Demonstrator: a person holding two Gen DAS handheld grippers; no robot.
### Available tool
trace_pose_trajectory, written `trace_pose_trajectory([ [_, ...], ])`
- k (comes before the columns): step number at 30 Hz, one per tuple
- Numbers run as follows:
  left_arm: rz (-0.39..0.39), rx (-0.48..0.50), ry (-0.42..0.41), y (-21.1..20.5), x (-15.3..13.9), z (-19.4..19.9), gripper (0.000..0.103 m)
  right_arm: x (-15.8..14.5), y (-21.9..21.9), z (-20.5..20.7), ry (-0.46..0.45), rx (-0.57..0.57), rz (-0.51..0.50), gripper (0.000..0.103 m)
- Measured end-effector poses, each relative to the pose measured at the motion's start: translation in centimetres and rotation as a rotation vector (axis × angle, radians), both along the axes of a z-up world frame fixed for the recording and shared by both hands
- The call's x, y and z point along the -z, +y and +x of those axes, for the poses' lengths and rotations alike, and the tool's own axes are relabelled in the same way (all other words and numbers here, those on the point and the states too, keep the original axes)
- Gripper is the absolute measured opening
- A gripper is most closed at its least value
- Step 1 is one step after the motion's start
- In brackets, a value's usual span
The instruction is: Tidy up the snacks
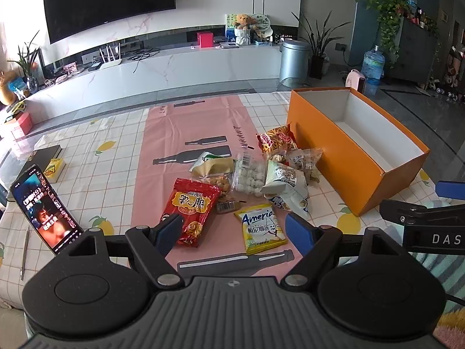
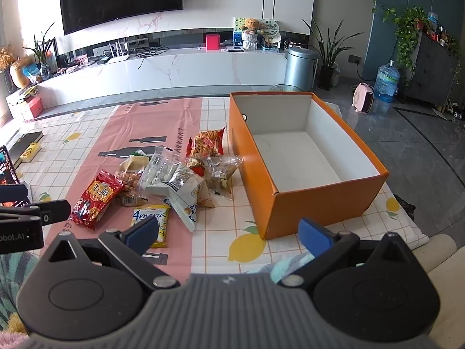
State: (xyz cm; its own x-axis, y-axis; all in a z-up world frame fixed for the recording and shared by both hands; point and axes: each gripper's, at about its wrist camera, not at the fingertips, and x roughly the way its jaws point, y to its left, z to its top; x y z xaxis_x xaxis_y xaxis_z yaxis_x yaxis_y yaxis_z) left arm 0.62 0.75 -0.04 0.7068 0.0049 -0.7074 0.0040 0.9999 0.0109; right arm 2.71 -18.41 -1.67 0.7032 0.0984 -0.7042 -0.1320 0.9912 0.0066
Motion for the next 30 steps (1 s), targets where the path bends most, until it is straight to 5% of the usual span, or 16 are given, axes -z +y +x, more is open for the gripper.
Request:
trace_pose_trajectory([
  [30,-0.011,-0.015,0.008,0.57,-0.06,-0.14,0.094,0.42,-0.26,0.42,0.037,0.014,0.008,0.099],
])
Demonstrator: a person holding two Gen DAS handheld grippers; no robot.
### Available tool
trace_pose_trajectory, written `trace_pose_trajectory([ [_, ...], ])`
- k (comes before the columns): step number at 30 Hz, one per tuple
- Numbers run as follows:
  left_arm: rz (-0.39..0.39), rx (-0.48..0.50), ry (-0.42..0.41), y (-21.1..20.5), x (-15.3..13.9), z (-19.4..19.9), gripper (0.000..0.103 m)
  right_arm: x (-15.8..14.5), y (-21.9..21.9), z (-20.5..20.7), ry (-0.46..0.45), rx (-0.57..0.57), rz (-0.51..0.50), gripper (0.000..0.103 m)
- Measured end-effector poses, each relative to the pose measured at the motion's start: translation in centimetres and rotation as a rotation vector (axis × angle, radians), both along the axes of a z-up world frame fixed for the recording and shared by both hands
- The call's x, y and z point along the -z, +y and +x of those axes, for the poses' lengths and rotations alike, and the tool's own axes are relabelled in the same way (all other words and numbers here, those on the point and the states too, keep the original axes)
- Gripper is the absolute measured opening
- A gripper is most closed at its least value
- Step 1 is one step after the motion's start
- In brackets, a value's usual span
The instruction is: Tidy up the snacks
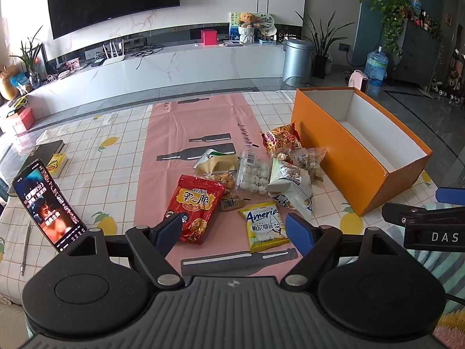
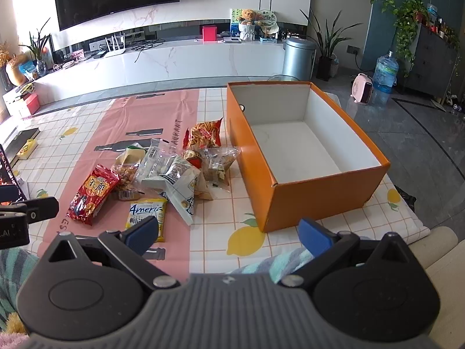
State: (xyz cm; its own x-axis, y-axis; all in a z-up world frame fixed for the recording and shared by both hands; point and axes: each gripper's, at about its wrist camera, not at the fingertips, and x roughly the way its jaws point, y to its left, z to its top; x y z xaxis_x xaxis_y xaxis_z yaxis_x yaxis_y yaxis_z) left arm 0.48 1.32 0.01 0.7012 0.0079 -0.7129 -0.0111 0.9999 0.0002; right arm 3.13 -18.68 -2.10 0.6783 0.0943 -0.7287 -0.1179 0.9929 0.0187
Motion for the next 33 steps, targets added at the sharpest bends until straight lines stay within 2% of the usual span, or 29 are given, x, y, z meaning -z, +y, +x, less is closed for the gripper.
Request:
trace_pose_trajectory([
  [13,0.002,0.003,-0.002,0.4,0.0,0.0,0.094,0.1,0.2,0.1,0.005,0.000,0.002,0.099],
  [24,0.006,0.057,-0.015,1.2,-0.2,0.4,0.093,0.4,1.0,0.6,-0.013,-0.026,0.006,0.098],
  [25,0.008,0.062,-0.017,1.2,-0.1,0.6,0.089,0.4,1.1,0.6,-0.017,-0.030,0.007,0.098],
  [27,0.014,0.066,-0.011,1.4,0.0,0.8,0.086,0.5,1.2,0.8,-0.024,-0.039,0.011,0.088],
  [31,0.037,0.079,0.002,1.8,0.4,1.6,0.079,1.0,1.7,1.5,-0.019,-0.074,0.030,0.087],
  [33,0.056,0.076,0.013,2.2,0.7,2.3,0.079,1.3,2.2,2.0,-0.017,-0.098,0.028,0.082],
])
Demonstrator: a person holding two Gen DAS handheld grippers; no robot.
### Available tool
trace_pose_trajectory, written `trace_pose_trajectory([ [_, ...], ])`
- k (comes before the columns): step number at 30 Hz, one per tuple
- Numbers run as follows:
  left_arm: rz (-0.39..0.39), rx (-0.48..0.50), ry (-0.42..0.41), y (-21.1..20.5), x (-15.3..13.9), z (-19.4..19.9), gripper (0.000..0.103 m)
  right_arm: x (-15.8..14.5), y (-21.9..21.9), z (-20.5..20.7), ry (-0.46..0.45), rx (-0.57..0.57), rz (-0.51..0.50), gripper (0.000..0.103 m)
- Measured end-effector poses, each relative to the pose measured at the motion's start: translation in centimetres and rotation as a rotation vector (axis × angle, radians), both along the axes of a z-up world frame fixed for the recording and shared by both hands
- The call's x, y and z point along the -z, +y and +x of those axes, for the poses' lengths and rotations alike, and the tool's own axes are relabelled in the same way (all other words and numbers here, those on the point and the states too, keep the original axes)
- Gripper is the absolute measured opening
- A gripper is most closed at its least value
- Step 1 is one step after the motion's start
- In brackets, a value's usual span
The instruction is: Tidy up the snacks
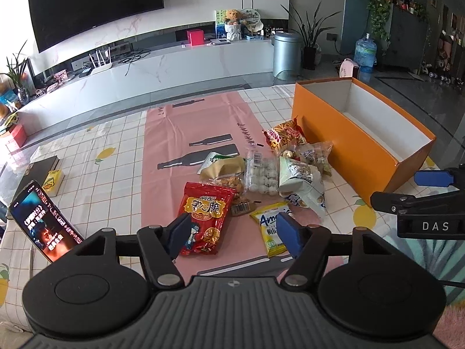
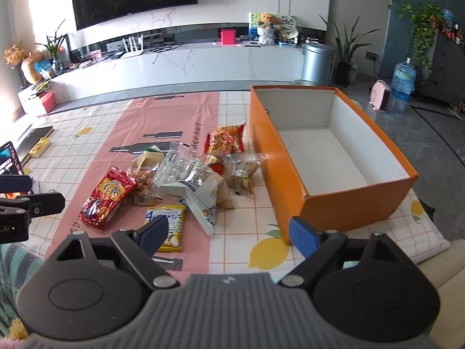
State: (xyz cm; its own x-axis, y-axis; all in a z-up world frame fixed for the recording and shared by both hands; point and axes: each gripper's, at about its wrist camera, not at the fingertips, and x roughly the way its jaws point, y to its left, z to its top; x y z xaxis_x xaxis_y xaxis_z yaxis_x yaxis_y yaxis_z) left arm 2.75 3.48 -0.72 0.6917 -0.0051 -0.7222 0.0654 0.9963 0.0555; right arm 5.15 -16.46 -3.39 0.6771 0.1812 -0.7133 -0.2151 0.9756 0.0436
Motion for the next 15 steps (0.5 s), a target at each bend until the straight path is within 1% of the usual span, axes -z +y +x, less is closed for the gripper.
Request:
trace_pose_trajectory([
  [3,0.019,0.005,0.018,0.6,0.7,1.2,0.079,0.7,0.9,1.2,0.006,-0.032,-0.012,0.080],
  [5,0.029,0.021,0.037,1.0,1.1,2.1,0.082,1.3,1.4,2.1,0.016,-0.052,-0.013,0.079],
  [6,0.029,0.033,0.048,1.2,1.4,2.6,0.086,1.7,1.8,2.7,0.023,-0.061,-0.013,0.079],
  [7,0.027,0.046,0.062,1.4,1.7,3.1,0.086,2.0,2.0,3.2,0.031,-0.069,-0.012,0.079],
  [10,0.019,0.077,0.111,2.1,2.9,4.7,0.087,3.1,2.6,4.7,0.056,-0.093,-0.008,0.074],
  [12,0.031,0.093,0.140,2.4,4.0,5.7,0.087,3.9,3.0,5.9,0.071,-0.106,-0.006,0.069],
  [15,0.053,0.113,0.178,2.9,5.5,7.4,0.087,4.8,3.6,7.5,0.086,-0.125,-0.009,0.069],
])
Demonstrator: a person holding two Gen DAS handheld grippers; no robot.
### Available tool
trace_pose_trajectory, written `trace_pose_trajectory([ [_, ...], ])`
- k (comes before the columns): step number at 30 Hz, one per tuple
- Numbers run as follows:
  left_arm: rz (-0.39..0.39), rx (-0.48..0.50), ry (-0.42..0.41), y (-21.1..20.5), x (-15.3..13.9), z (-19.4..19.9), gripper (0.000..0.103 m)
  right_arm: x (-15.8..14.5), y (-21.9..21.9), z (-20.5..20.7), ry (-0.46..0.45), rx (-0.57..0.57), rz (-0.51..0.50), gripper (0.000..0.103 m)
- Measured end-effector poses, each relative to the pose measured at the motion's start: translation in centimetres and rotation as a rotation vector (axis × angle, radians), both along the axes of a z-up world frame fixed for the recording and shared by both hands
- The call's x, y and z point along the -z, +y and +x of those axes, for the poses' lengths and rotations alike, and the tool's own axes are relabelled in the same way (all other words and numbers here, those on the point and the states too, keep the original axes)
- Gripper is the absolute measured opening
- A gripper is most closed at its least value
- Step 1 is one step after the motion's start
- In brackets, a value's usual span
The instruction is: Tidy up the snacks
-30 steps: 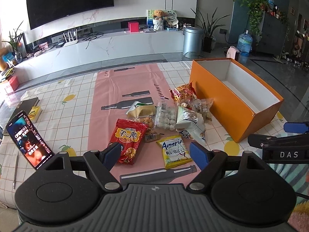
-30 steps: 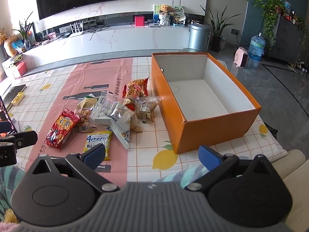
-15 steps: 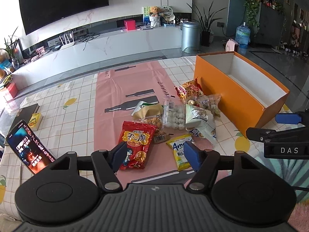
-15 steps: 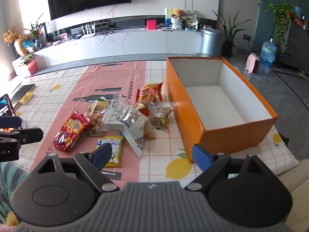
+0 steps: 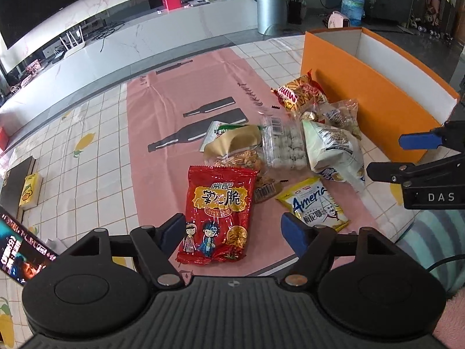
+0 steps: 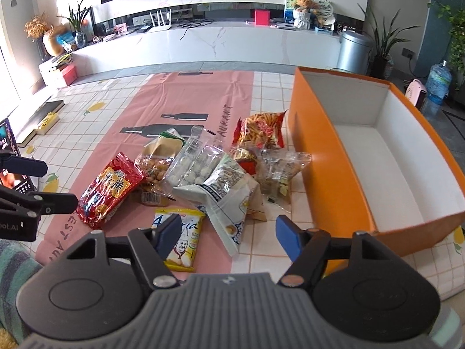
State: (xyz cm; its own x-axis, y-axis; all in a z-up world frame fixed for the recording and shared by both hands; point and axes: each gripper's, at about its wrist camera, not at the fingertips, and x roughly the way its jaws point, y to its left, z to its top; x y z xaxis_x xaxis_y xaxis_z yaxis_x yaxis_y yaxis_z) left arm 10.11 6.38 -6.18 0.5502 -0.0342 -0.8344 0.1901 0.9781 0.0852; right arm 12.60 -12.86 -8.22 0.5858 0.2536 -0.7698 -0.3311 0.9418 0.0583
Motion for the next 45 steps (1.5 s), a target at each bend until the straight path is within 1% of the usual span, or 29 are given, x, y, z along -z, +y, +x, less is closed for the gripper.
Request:
trace_pose_trajectory([
  [6,0.012,0.028,0.068,1.1,3.2,3.2,0.088,2.0,1.2,3.2,0.024,-0.059,-0.013,0.069],
  [11,0.024,0.031,0.120,2.0,5.5,5.1,0.088,3.7,2.0,5.2,0.041,-0.108,-0.040,0.070],
  [14,-0.003,0.032,0.132,2.4,6.1,5.7,0.090,4.6,2.2,6.1,0.060,-0.125,-0.040,0.070],
  [17,-0.050,0.024,0.121,3.0,6.2,6.1,0.092,5.3,2.4,6.5,0.072,-0.133,-0.035,0.070],
  [22,-0.114,0.014,0.137,3.2,6.8,6.6,0.093,5.8,2.9,6.6,0.056,-0.141,-0.044,0.070],
  [25,-0.137,-0.017,0.144,3.3,7.1,6.6,0.095,6.1,3.1,6.5,0.048,-0.133,-0.062,0.065],
  [28,-0.168,-0.053,0.156,3.3,7.3,6.6,0.096,6.2,3.2,6.3,0.037,-0.119,-0.082,0.056],
  [30,-0.161,-0.053,0.174,2.9,7.6,6.6,0.096,6.3,3.1,6.3,0.042,-0.109,-0.082,0.042],
  [32,-0.152,-0.044,0.171,2.7,7.6,6.3,0.091,6.3,3.0,6.2,0.048,-0.101,-0.078,0.040],
  [33,-0.152,-0.046,0.173,2.6,7.5,6.1,0.085,6.2,3.0,6.2,0.047,-0.100,-0.082,0.038],
  [34,-0.151,-0.056,0.169,2.6,7.3,5.9,0.082,6.0,2.9,6.1,0.045,-0.097,-0.083,0.037],
  [35,-0.154,-0.065,0.162,2.7,7.1,5.7,0.082,5.9,2.9,6.0,0.043,-0.095,-0.081,0.037],
  [38,-0.179,-0.088,0.140,3.0,6.2,5.0,0.075,5.3,2.6,5.7,0.038,-0.090,-0.073,0.035],
  [40,-0.202,-0.096,0.139,3.0,5.6,4.7,0.073,4.9,2.5,5.4,0.033,-0.085,-0.067,0.034],
  [45,-0.206,-0.106,0.107,2.6,3.8,3.7,0.072,3.4,2.1,4.5,0.017,-0.081,-0.032,0.032],
])
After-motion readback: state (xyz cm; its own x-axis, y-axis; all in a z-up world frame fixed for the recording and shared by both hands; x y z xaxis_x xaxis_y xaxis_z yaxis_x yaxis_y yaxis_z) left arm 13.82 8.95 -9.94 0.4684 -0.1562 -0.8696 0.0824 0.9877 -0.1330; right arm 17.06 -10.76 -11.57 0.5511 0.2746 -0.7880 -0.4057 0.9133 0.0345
